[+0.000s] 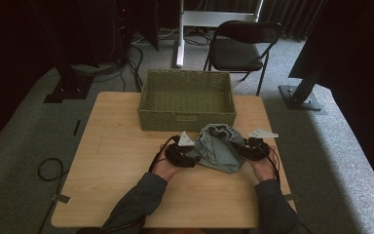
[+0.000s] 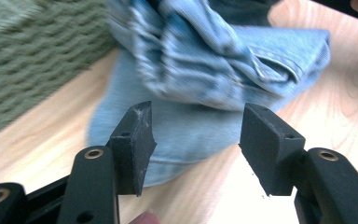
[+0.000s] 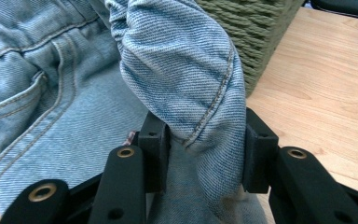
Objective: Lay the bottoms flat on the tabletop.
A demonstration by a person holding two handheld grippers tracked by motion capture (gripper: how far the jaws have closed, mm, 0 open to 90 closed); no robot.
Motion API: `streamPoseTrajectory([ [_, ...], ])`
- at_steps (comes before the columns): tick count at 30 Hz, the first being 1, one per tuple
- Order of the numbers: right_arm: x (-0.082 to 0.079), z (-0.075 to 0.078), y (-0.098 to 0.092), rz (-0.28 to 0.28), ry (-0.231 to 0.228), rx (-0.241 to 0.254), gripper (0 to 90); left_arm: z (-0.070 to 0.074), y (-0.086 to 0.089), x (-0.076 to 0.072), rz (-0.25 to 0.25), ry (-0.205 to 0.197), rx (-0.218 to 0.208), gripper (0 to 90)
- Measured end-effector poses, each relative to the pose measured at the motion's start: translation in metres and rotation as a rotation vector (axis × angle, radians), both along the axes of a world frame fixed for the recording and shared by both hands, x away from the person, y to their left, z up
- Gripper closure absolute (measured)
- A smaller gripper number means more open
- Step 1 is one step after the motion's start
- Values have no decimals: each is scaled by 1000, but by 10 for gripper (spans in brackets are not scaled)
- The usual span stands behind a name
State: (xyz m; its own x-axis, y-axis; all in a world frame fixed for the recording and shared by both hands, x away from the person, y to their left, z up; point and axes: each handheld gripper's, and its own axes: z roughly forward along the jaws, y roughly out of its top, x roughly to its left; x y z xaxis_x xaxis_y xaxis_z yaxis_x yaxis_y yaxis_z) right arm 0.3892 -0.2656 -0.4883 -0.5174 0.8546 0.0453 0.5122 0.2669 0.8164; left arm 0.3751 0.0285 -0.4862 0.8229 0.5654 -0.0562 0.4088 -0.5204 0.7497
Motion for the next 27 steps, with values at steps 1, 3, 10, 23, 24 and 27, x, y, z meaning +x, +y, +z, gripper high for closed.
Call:
streamPoseTrajectory([
  [1, 0, 0, 0, -1, 1, 4, 592, -1, -2, 0, -6, 9, -6, 432],
  [3, 1, 0, -1, 1, 1, 5, 585, -2, -5, 1, -11, 20, -14, 421],
  [10, -2, -5, -7, 34, -3, -2, 440, -12, -11, 17, 43, 179, -168, 482],
  [23, -11, -1, -36, 19, -22, 51, 815, 11, 31, 14, 93, 114, -142, 755],
  [24, -13, 1, -40, 22, -25, 78, 835, 12, 37, 14, 103, 112, -135, 755],
  [27, -14, 6, -47, 32, -20, 134, 864, 12, 55, 16, 136, 108, -111, 756],
])
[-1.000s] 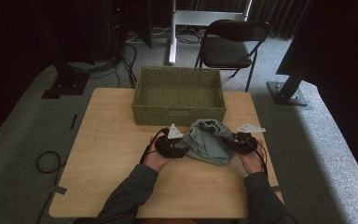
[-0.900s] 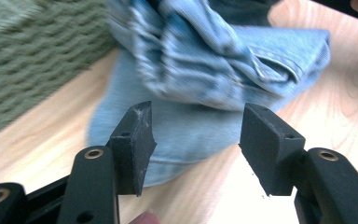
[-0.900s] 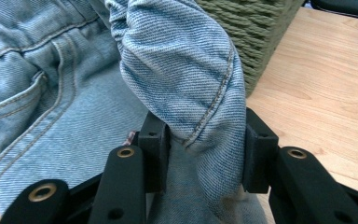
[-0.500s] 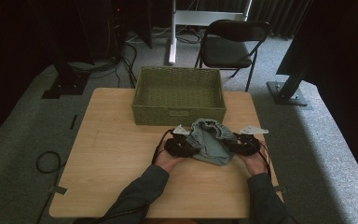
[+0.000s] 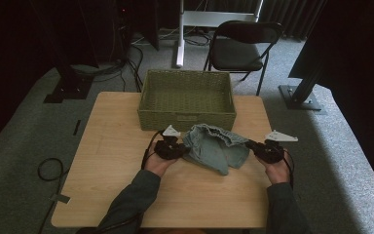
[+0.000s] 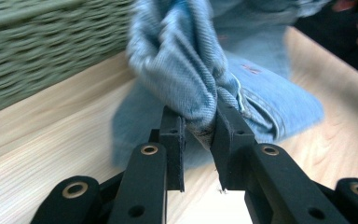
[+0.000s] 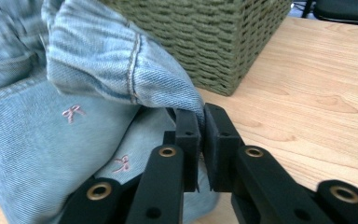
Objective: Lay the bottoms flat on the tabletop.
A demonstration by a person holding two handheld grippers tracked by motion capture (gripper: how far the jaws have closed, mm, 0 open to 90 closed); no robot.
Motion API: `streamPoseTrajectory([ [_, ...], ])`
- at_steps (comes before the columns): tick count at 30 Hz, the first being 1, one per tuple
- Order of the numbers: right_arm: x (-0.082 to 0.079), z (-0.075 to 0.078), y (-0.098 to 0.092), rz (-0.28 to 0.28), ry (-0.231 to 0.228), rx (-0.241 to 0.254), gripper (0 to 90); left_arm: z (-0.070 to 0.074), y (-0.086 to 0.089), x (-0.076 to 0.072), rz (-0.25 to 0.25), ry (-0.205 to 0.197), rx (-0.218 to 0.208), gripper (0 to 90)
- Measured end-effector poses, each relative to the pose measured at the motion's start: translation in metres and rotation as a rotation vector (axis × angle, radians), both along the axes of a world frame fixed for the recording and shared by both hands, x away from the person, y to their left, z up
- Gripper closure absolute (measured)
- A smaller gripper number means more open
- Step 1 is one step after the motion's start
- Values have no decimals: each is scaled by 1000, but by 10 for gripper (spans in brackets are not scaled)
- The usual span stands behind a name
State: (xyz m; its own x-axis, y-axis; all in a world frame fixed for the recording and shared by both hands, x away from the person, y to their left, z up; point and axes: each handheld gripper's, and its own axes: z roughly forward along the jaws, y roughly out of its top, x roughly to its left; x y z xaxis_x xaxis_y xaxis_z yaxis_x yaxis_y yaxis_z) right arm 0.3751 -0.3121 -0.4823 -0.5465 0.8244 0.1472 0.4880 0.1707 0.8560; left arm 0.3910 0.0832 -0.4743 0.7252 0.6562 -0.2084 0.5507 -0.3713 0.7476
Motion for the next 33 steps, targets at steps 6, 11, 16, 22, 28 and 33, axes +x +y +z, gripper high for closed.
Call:
streamPoseTrajectory([
  [6, 2, -3, 2, 47, 44, 59, 873, 7, 27, 3, 16, 18, 1, 764],
  [11, 6, -6, 10, 57, 87, 53, 875, 12, 43, 11, 70, 28, 70, 765],
  [16, 16, -13, 20, 13, 125, -11, 874, -8, 34, 29, 143, 29, 92, 753],
  [22, 29, -28, 20, -74, 201, -60, 869, -20, 26, 38, 180, 31, 41, 570],
  [28, 30, -30, 19, -99, 211, -66, 862, -2, 30, 9, 177, -37, 44, 465],
  [33, 30, -30, 19, -99, 213, -65, 860, 2, 30, -19, 146, -57, 44, 469],
])
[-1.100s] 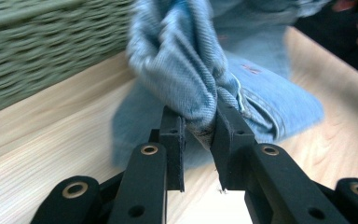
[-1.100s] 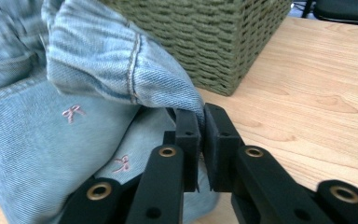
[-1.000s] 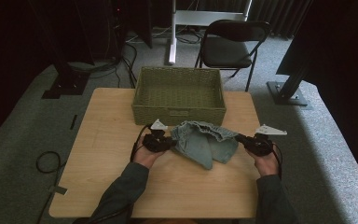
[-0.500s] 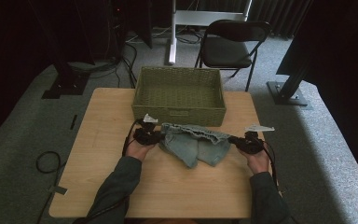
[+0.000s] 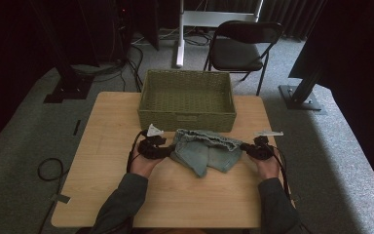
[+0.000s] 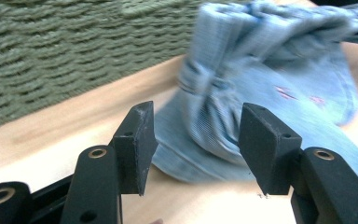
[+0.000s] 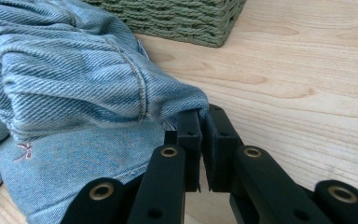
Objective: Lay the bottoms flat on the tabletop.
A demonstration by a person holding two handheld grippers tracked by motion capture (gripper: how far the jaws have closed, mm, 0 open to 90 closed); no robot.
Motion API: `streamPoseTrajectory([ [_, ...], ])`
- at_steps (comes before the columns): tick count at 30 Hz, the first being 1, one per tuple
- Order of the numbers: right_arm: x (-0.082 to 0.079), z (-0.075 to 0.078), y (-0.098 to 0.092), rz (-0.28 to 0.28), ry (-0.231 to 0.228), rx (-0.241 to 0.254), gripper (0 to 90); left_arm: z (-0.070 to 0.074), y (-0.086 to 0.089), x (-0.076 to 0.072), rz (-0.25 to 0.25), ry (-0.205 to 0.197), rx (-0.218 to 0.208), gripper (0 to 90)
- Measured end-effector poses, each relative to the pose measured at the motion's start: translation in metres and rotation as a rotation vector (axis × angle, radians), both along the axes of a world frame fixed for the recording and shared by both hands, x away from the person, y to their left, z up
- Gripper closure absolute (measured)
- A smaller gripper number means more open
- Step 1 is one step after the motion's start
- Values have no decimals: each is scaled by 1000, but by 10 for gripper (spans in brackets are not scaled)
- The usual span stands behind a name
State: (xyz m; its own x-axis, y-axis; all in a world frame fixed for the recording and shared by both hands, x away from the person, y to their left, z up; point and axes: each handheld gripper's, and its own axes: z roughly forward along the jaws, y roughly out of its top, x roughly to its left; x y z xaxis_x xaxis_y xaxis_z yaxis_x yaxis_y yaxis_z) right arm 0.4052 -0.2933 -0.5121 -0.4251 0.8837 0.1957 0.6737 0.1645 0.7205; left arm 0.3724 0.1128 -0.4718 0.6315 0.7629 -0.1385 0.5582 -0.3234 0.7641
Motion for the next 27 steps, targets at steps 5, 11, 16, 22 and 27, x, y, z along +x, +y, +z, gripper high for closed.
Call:
streamPoseTrajectory([
  [5, 0, 0, 1, -3, 1, -5, 850, -5, -18, -16, -76, 10, 1, 467],
  [11, -2, 0, 1, 3, -1, -12, 818, -12, -44, -32, -153, -4, 46, 433],
  [16, -4, 2, 4, 14, -5, -17, 755, -19, -65, -35, -199, -36, 92, 372],
  [22, -9, 5, 8, 29, -22, -12, 587, -30, -88, -35, -208, -60, 157, 278],
  [27, -20, 13, 13, 34, -62, -50, 519, -33, -99, -37, -199, -63, 190, 200],
])
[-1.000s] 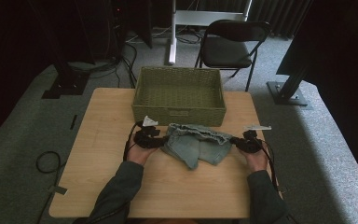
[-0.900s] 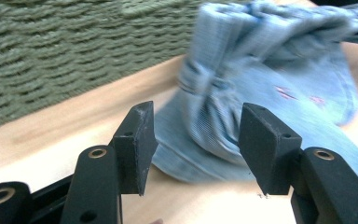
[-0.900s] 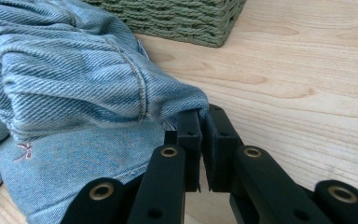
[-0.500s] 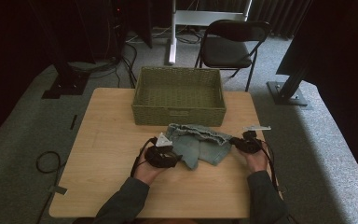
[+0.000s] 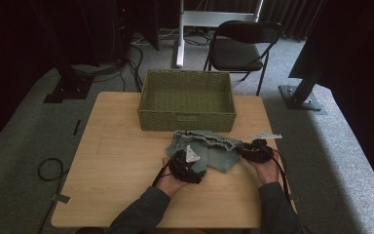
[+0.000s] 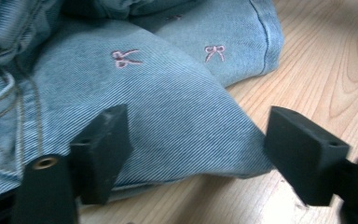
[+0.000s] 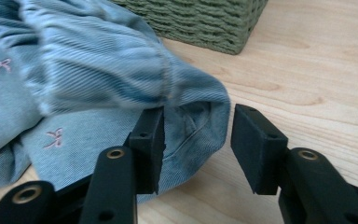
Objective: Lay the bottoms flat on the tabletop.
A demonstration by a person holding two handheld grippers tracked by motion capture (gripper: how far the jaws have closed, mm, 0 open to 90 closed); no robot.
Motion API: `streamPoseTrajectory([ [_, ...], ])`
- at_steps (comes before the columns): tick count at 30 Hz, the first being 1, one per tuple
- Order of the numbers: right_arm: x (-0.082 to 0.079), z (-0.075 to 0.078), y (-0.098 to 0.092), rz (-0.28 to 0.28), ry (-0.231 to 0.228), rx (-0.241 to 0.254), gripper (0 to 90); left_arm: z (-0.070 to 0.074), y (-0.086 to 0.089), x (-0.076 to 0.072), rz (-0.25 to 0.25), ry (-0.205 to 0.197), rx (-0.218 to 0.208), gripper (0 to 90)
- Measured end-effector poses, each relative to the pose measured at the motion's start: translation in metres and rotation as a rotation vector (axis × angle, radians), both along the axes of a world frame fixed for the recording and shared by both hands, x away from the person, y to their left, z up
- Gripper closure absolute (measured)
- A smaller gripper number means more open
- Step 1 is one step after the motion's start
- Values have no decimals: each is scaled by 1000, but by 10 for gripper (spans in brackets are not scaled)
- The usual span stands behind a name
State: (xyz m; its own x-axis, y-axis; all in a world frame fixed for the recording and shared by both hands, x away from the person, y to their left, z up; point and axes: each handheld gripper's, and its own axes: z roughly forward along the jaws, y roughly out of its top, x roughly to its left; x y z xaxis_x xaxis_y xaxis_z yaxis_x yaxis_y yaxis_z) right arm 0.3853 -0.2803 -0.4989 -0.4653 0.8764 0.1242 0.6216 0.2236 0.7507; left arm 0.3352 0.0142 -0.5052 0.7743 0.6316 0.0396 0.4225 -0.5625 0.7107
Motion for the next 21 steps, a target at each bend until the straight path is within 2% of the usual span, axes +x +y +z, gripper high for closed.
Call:
streamPoseTrajectory([
  [3, -8, 6, 1, 2, -35, -22, 507, 2, -2, -4, 0, -4, -17, 189],
  [5, -15, 9, -1, 9, -52, -7, 501, 0, -4, -4, 4, -9, -8, 173],
  [8, -26, 8, -2, 31, -66, 6, 497, -5, -7, -2, 8, -30, 30, 172],
  [10, -33, 4, 1, 60, -65, -13, 492, -7, -7, -1, 17, -42, 38, 195],
  [12, -38, 0, 5, 84, -63, -36, 491, -7, -7, 0, 28, -56, 62, 320],
  [13, -40, -2, 7, 103, -63, -36, 490, -7, -6, 2, 38, -51, 62, 404],
  [15, -44, -5, 14, 150, -67, -43, 484, -6, -3, 6, 24, -19, 44, 557],
  [17, -47, -7, 25, 208, -75, -58, 472, -6, -2, 7, 14, -16, 57, 674],
  [21, -47, -14, 45, 306, -69, -97, 426, -2, 2, 10, -4, -9, 53, 767],
])
